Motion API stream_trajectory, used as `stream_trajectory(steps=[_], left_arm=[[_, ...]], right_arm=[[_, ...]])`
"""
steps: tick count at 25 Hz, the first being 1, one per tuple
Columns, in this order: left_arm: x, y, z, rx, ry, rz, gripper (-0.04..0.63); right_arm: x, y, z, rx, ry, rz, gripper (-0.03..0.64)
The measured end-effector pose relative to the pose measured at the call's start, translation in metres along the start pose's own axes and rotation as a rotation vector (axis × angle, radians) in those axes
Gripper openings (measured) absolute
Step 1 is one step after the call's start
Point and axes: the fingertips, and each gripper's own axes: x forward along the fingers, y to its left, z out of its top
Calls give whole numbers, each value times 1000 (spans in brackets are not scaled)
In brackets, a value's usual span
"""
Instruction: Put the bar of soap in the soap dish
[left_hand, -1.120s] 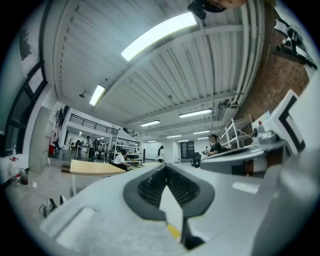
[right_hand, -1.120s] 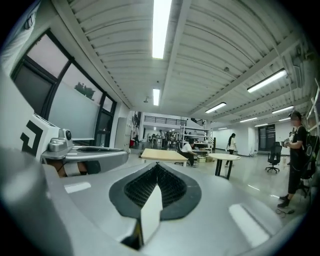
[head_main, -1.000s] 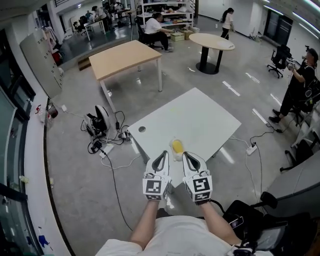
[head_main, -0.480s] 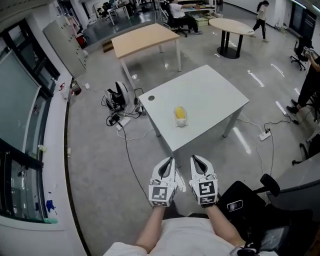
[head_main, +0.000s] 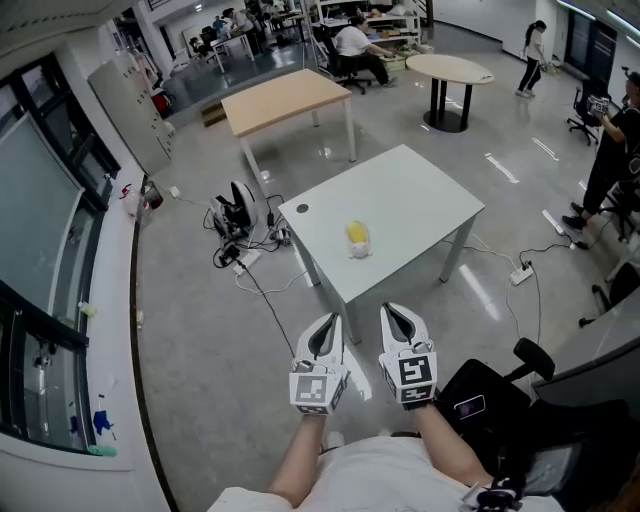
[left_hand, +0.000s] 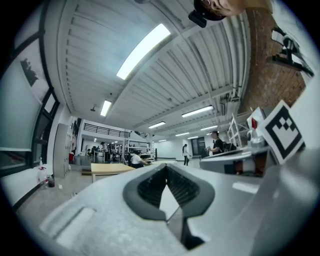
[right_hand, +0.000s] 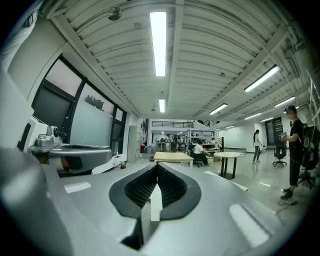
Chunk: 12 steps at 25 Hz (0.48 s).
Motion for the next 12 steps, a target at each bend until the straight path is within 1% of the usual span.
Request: stream_trajectory(steps=[2,5,8,10,12], left_arm=[[-12,5,4,-3,-14,0,2],[-29,13,8,-8,-1,-1,2],[-47,26,3,-32,7,28,2],[-54,36,0,-40,-1,45,2],[-56,45,-1,-50,-8,55,2]], right_arm=[[-2,12,6,-3,-20,0,9],[3,31,8,9,-23,1,9],[9,56,6,7,-12,46,9],[10,73,9,-10,-26,80,9],[12,82,14,-25,-31,96,9]])
